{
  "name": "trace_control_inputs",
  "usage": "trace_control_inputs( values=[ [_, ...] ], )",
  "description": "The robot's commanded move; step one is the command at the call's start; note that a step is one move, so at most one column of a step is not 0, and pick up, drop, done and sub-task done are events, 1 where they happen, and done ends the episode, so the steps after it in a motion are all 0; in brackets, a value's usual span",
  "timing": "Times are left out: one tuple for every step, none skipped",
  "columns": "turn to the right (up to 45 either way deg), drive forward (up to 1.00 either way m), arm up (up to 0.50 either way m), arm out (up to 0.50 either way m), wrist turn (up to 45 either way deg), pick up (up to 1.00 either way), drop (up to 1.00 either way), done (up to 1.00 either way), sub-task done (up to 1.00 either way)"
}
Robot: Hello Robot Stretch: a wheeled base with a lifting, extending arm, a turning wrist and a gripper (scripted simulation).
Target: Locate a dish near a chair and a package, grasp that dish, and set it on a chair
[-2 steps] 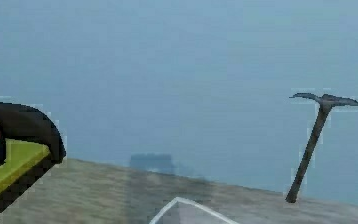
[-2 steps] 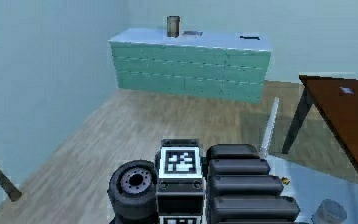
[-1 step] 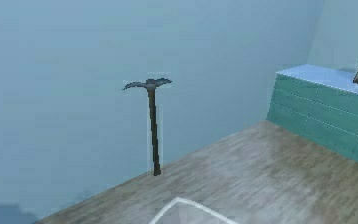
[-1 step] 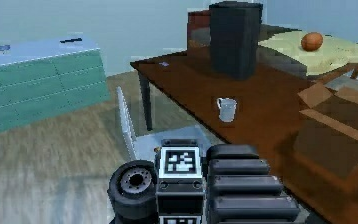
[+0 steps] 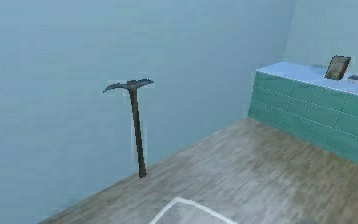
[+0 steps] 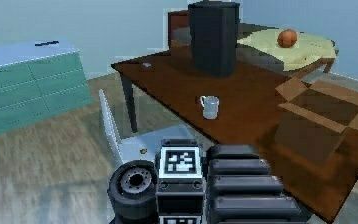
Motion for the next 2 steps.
trace_control_inputs(
  values=[
    [3.0, 0.00, 0.00, 0.00, 0.0, 0.00, 0.00, 0.00, 0.00],
    [0.0, 0.00, 0.00, 0.48, 0.0, 0.00, 0.00, 0.00, 0.00]
  ],
)
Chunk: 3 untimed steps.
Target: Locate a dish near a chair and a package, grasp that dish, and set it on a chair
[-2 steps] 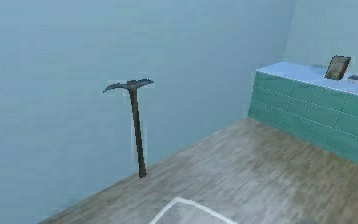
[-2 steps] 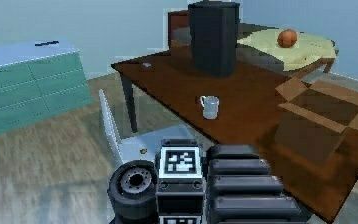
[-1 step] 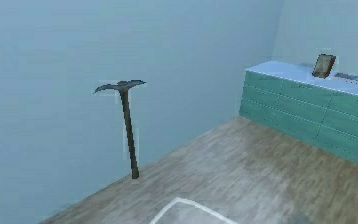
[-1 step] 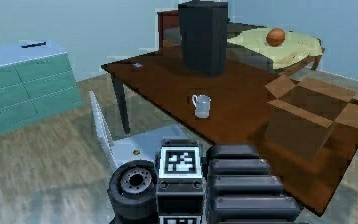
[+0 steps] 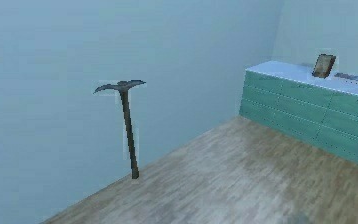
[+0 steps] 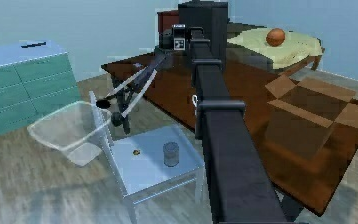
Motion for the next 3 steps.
trace_control_inputs(
  values=[
    [0.0, 0.00, 0.00, 0.00, 45.0, 0.00, 0.00, 0.00, 0.00],
    [0.0, 0.00, 0.00, 0.00, 45.0, 0.00, 0.00, 0.00, 0.00],
    [0.0, 0.00, 0.00, 0.00, 18.0, 0.00, 0.00, 0.00, 0.00]
  ],
)
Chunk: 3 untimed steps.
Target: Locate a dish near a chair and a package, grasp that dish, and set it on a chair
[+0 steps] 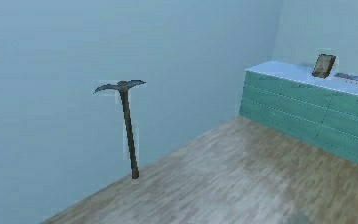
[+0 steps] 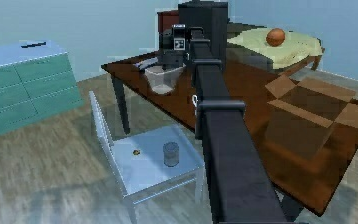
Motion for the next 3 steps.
trace_control_inputs(
  values=[
    [0.0, 0.00, -0.34, 0.00, 0.0, 0.00, 0.00, 0.00, 0.00],
    [0.0, 0.00, -0.50, 0.00, 0.0, 0.00, 0.00, 0.00, 0.00],
    [0.0, 0.00, 0.00, 0.00, 0.0, 0.00, 1.00, 0.00, 0.00]
  ],
)
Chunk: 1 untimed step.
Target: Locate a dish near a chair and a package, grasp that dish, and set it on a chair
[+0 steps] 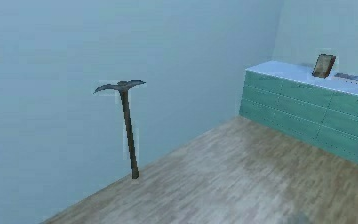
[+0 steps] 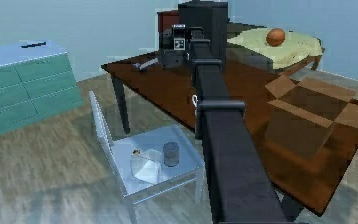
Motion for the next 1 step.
trace_control_inputs(
  values=[
    [0.0, 0.00, 0.00, -0.10, 0.0, 0.00, 0.00, 0.00, 0.00]
  ],
)
